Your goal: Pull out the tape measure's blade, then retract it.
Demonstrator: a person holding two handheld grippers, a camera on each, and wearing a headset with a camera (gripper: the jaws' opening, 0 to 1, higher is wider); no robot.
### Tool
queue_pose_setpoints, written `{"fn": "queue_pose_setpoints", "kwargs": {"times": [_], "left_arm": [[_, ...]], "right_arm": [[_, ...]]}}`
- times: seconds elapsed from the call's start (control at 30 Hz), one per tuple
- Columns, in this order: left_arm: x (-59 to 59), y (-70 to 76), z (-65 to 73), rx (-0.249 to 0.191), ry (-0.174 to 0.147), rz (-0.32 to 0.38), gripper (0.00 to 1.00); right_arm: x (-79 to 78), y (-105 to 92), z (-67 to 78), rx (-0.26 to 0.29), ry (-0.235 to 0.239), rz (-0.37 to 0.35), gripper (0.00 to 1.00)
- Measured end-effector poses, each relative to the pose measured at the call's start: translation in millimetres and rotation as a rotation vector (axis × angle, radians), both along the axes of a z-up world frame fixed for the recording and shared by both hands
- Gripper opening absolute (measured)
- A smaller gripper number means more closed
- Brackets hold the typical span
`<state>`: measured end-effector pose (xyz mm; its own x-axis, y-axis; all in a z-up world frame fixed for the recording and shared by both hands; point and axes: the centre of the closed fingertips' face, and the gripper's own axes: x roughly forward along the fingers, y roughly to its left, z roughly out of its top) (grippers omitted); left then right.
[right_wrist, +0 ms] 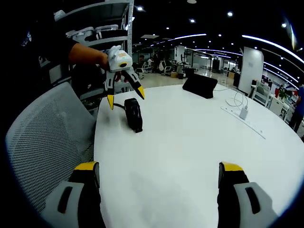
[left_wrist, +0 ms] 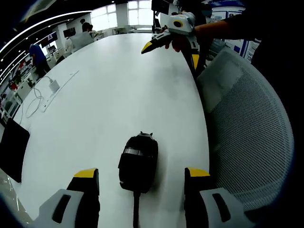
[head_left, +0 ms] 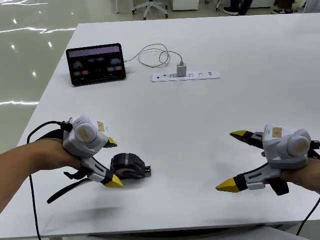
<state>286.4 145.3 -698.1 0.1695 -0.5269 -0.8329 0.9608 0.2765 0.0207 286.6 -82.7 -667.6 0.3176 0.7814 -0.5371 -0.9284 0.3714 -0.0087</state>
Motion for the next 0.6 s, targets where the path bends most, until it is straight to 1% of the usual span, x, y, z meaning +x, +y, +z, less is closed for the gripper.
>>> {"fn": "queue_pose_setpoints", "kwargs": {"times": [0.07,0.13,0.17,0.23,0.3,0.37,0.43,0.47,0.53,0.57,0.6], "left_arm": [[0.8,-1.1,-3.3,0.009,0.001,-0.014,0.65],[0.2,-3.9,-5.4,0.019,0.007,-0.024,0.63],[-1.4,-5.5,-7.1,0.027,0.015,-0.041,0.62],[-1.5,-6.8,-10.7,0.039,0.019,-0.065,0.58],[-0.6,-7.2,-14.8,0.061,0.019,-0.089,0.55],[0.1,-8.5,-17.9,0.079,0.020,-0.096,0.50],[0.7,-10.4,-21.2,0.089,0.023,-0.096,0.47],[1.0,-11.8,-23.4,0.095,0.023,-0.101,0.46],[4.2,-12.2,-27.4,0.113,0.005,-0.114,0.44],[7.8,-10.2,-28.4,0.132,-0.014,-0.114,0.40],[22.4,-6.7,-27.3,0.152,-0.082,-0.098,0.33]], "right_arm": [[-2.8,5.8,-1.1,0.002,0.021,0.032,0.98],[-2.5,11.0,-3.5,-0.011,0.014,0.054,0.96],[-2.8,13.8,-5.6,-0.021,0.021,0.067,0.96],[-1.4,16.3,-7.8,-0.027,0.022,0.080,0.95],[-0.9,21.8,-9.5,-0.032,0.026,0.094,0.95],[1.3,26.2,-12.7,-0.034,0.033,0.107,0.95],[6.3,30.2,-18.8,-0.033,0.048,0.105,0.94],[7.7,35.9,-21.0,-0.033,0.053,0.109,0.94],[8.1,47.4,-23.7,-0.030,0.059,0.122,0.94],[7.6,51.6,-25.1,-0.030,0.065,0.129,0.93],[7.6,57.5,-27.9,-0.033,0.069,0.139,0.93]]}}
